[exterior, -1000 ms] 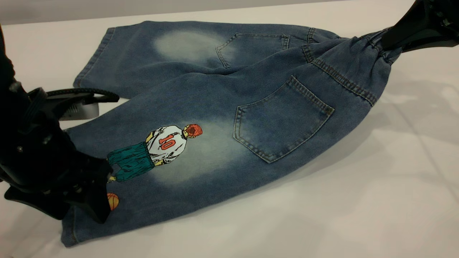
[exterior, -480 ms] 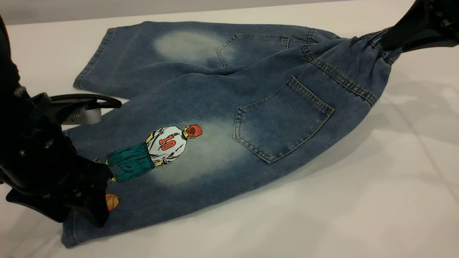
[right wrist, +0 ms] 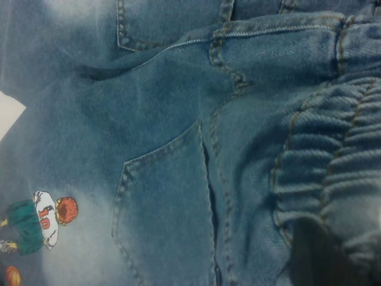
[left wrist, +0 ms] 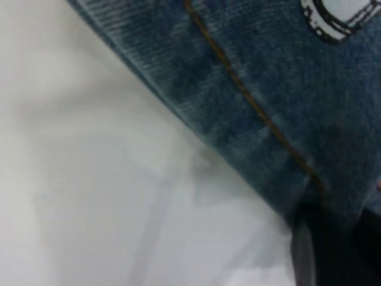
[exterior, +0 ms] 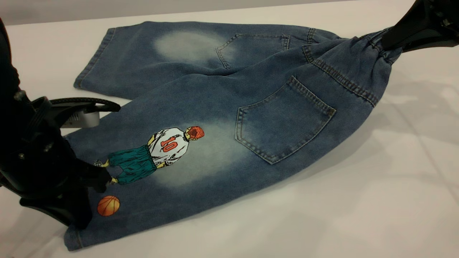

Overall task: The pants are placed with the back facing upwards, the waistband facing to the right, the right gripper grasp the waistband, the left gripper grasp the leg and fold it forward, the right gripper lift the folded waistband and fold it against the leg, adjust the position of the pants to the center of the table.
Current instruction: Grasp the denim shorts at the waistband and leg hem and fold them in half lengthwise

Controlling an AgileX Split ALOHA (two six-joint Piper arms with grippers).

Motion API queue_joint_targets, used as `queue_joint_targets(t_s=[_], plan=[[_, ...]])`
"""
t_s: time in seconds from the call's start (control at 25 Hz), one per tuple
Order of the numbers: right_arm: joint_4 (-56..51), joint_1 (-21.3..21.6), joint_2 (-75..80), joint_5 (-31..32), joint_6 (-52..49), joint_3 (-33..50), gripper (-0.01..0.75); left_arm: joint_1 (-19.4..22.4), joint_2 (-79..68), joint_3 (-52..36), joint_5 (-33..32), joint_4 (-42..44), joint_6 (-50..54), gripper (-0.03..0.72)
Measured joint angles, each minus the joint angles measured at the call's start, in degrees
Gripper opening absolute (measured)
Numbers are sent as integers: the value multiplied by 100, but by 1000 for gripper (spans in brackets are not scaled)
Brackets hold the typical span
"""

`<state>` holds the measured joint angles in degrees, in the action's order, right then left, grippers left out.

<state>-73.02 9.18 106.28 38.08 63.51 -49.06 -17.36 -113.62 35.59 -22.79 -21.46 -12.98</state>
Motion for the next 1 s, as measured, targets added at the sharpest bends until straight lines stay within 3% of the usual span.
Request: queue_joint_targets(t_s=[0.36,0.64,1.0], plan=[[0,0,0,29,16,0,36,0,101,489,-310,157,-12,72],[0,0,-49,59,88,0,36,3,632,755,-1300,486,-12,71],[-4,0,-232,212,95,-258,36,3,1615,755,-1478,502,-7,71]])
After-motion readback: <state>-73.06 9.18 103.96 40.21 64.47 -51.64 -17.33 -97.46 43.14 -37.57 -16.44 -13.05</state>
